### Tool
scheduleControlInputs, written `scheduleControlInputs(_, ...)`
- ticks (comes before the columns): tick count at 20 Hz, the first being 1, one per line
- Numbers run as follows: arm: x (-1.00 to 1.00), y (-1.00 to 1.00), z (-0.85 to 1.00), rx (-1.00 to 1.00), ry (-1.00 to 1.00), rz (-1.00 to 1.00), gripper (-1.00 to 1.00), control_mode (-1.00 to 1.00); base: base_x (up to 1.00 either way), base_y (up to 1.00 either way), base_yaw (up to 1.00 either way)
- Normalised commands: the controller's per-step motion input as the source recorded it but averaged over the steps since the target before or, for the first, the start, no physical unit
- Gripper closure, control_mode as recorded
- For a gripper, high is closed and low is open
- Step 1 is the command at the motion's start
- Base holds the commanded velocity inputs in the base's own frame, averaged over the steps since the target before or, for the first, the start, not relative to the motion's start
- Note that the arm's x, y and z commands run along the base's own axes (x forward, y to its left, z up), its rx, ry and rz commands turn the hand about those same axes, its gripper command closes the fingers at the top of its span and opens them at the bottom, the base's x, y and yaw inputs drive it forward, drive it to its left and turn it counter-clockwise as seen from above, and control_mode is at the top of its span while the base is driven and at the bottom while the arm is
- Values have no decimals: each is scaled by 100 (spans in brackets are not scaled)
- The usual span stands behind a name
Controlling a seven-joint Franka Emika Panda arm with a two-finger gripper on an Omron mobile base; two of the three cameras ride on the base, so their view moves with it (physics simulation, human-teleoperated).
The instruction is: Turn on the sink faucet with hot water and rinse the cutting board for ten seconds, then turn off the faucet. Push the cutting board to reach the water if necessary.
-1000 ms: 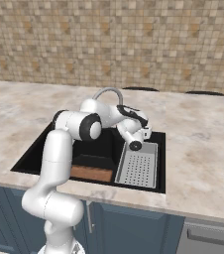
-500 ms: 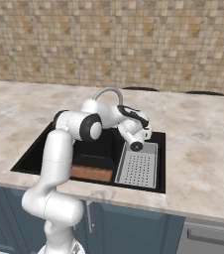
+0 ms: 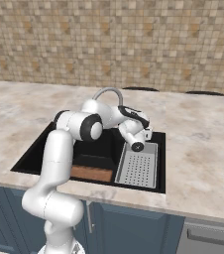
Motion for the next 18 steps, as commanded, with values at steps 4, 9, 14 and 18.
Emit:
scheduleControlInputs(4,-2,-36,0,0,0,0,-100,-100,0,0,0)
scheduleControlInputs(9,-3,-40,0,0,0,0,-100,-100,0,0,0)
scheduleControlInputs(14,-3,-46,0,0,0,0,-100,-100,0,0,0)
scheduleControlInputs(18,-6,-49,0,0,0,0,-100,-100,0,0,0)
